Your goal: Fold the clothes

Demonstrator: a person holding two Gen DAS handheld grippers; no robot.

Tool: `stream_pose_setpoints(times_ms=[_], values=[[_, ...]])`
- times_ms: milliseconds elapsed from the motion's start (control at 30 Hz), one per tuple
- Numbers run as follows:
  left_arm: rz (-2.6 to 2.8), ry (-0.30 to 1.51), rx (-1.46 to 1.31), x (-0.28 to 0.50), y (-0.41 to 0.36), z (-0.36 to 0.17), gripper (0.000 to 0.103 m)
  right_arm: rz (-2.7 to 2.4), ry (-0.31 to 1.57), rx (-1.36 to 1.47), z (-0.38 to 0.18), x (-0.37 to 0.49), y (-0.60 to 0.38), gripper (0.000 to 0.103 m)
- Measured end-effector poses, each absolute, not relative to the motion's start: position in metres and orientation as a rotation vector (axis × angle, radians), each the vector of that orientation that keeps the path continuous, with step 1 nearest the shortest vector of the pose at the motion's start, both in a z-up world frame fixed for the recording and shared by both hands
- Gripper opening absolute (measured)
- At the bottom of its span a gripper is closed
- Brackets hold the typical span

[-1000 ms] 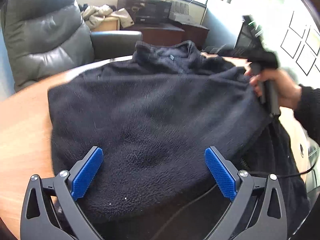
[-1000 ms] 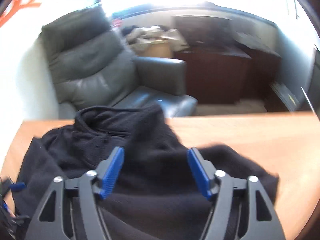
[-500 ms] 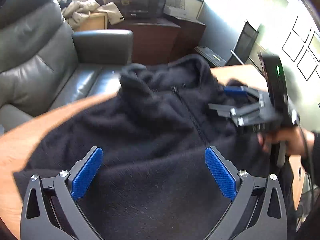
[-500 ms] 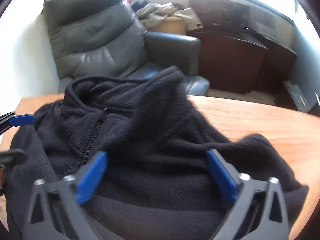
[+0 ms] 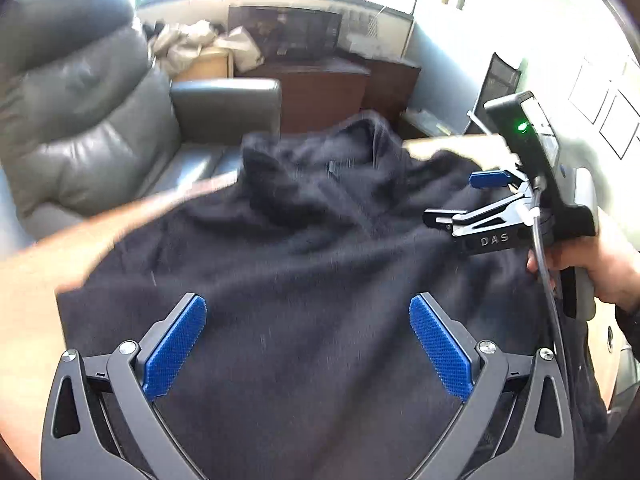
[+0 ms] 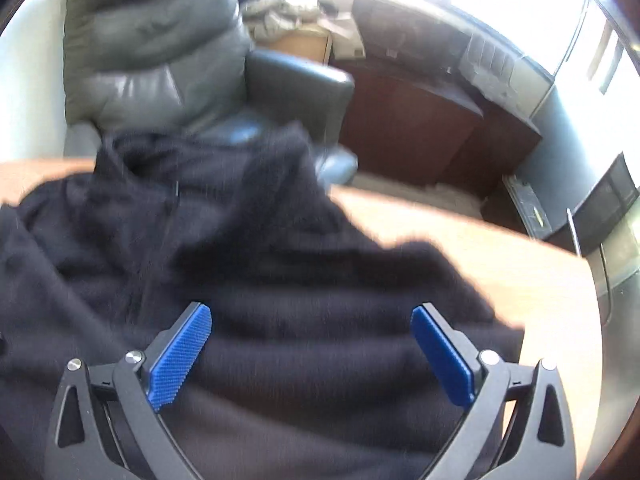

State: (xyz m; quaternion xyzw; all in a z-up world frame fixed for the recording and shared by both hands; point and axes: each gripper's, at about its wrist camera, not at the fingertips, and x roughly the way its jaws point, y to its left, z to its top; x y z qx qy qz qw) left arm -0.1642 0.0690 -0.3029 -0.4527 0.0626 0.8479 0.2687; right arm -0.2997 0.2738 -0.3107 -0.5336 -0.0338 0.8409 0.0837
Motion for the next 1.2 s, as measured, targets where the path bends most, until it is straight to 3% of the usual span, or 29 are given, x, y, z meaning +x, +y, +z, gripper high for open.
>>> stream_pose_setpoints(times_ms=[100, 300, 433, 600, 733, 933, 1133, 1200], values=[[2.305, 0.212, -1.308, -0.168, 0.068, -0.333, 0.103, 2.549, -0.004, -1.541, -0.317, -0.295, 0.283, 0.103], [2.329, 0.125, -1.214, -0.14, 0.055, -0.304, 0.103, 2.607, 0.015, -1.374, -0.265, -0.226, 0.289, 0.103], [2.348, 0.172, -1.223, -0.126, 0.045, -0.316, 0.103, 2.507, -0.007, -1.462, -0.286, -0.161, 0.283, 0.103], [2.357, 0.191, -1.239, -0.12, 0.042, -0.321, 0.103, 2.601, 0.049, -1.33, -0.311, -0.148, 0.295, 0.103], [2.365, 0.115, -1.149, -0.101, 0.03, -0.294, 0.103, 2.601, 0.153, -1.288, -0.284, -0.114, 0.291, 0.102], [2.367, 0.219, -1.208, -0.087, 0.034, -0.322, 0.103, 2.572, 0.124, -1.376, -0.297, -0.097, 0.279, 0.102], [2.369, 0.104, -1.093, -0.064, 0.023, -0.284, 0.103, 2.797, 0.074, -0.978, -0.222, -0.062, 0.256, 0.103], [2.361, 0.08, -1.065, -0.05, 0.021, -0.272, 0.103, 2.916, 0.074, -1.003, -0.221, -0.073, 0.242, 0.103]])
